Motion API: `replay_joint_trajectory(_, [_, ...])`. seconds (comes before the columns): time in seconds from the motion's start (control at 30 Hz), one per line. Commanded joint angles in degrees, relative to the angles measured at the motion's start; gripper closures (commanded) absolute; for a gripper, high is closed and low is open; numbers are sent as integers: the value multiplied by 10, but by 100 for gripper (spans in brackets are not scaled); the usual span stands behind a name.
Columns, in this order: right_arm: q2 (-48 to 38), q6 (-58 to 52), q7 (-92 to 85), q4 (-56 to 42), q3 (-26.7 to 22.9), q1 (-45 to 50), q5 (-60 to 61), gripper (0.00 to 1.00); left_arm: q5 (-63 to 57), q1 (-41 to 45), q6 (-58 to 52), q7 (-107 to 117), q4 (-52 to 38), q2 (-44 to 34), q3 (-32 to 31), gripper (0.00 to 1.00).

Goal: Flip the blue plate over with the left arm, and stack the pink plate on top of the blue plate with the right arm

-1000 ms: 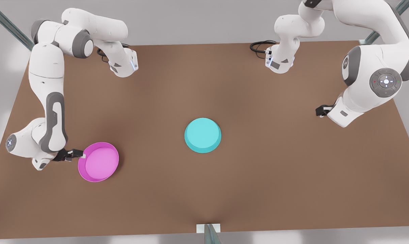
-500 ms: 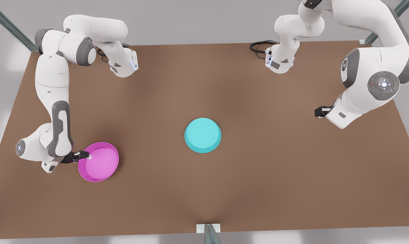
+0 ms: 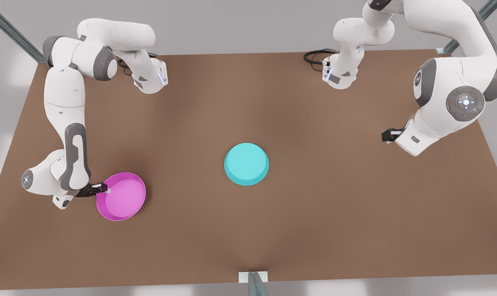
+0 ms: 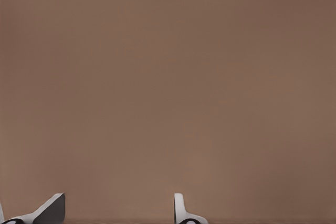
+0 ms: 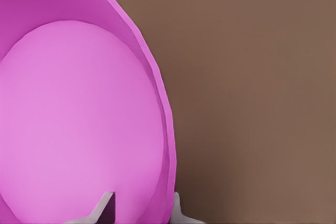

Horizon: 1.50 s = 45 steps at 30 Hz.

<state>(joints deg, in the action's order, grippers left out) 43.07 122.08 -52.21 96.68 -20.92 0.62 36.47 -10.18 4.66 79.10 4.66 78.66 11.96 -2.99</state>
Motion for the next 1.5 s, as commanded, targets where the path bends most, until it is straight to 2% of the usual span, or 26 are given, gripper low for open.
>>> replay_joint_trajectory(0.0, [0, 0, 0, 0, 0, 0, 0, 54, 0, 0, 0, 0, 0, 0, 0, 0])
replay_joint_trajectory(0.17, [0, 1, 0, 4, 0, 0, 1, 55, 0, 0, 0, 0, 0, -1, 0, 0])
replay_joint_trajectory(0.4, [1, 1, 0, 4, 0, 0, 1, 64, 0, -1, 1, -1, 0, -1, 0, 0])
replay_joint_trajectory(0.57, [3, 7, 0, 4, 0, 0, 2, 64, 0, 0, 0, 0, 0, -1, 0, 0])
replay_joint_trajectory(0.63, [3, 6, 0, 4, 0, 0, 1, 67, 1, 0, 0, -1, 0, -1, 0, 0])
replay_joint_trajectory(0.73, [3, 7, 0, 4, 0, 0, 2, 79, 0, 0, 1, -1, 0, -1, 0, 0])
replay_joint_trajectory(1.3, [-11, -4, 7, 4, 4, 8, 28, 79, 0, 0, 0, -1, 0, -5, 0, 0])
replay_joint_trajectory(1.47, [-34, -35, 9, 10, 31, 9, 30, 79, 0, 0, 0, -1, 0, -5, 0, 0])
